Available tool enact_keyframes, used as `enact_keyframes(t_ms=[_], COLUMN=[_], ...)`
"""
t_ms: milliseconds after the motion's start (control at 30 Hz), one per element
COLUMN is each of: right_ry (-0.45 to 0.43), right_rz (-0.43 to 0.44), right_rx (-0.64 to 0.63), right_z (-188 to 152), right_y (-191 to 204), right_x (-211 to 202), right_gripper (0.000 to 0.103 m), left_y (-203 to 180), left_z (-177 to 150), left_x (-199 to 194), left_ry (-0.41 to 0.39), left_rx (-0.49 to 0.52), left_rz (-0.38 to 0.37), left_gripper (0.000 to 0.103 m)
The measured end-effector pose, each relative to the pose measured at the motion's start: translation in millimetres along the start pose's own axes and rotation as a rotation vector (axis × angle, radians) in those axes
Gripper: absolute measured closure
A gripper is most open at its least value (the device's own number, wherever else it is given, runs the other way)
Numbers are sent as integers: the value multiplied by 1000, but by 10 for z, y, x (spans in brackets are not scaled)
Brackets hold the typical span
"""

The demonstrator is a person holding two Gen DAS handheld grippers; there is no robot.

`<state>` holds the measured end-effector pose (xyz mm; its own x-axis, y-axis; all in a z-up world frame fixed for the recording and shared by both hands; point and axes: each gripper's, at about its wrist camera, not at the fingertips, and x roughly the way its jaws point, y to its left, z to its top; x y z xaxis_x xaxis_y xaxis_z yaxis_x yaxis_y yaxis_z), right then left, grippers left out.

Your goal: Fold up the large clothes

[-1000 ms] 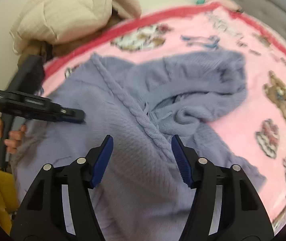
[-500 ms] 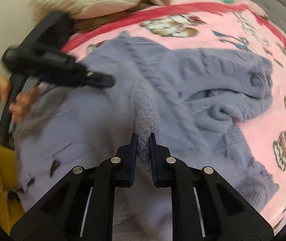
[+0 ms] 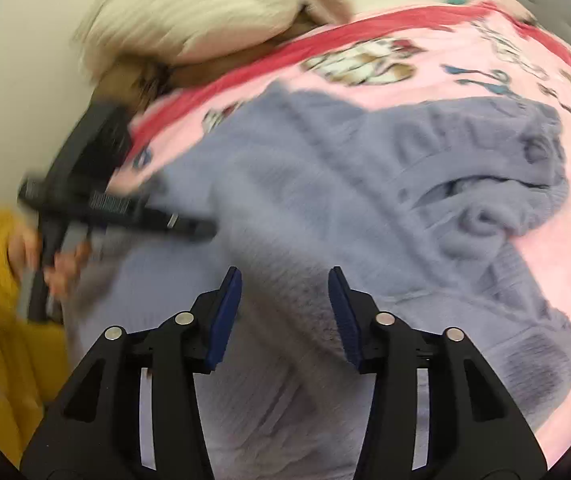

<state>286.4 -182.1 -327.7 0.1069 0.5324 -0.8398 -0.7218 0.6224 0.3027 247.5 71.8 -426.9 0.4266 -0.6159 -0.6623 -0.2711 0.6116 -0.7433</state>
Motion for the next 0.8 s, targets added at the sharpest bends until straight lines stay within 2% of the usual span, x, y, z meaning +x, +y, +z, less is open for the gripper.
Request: enact_keyframes(t_ms=[33,133,167,233,333,400,467,567,633,733,800], right_ry=[19,95,92,75,214,314,356,358,344,335,285], right_rz=[12,118,154,173,143,138,124,94,59,18,-1], right_rx=[29,127,156,190,123,27,-45,-71,-111,-139,-153], right_z=[61,182,207,278,321,264,213,201,220,294,399], right_y=[-115,-392,-447,-528,-480,-342,-211,-132,-40,72,142], right_x=[56,255,270,278,523,687,752,764,730,656,499], right_gripper=[58,59,59,58,61,62,63,71,97,97,97], left_y=[-10,10,42,99,129,166,164,131,107,-35,-156], left_z=[3,3,-11,-55,-95,-111,-115,-112,-98,-52,-11], left_x=[1,12,-6,-50,-69,-84,-81,-64,-62,-91,-142], left_ry=[0,4,7,10,11,12,14,16,15,-6,-32], left_rx=[8,5,-1,-1,6,-12,-2,21,19,47,90], left_rz=[2,0,-3,-9,-12,-21,-11,5,9,24,36], left_gripper=[92,92,92,92,92,92,92,92,92,92,92])
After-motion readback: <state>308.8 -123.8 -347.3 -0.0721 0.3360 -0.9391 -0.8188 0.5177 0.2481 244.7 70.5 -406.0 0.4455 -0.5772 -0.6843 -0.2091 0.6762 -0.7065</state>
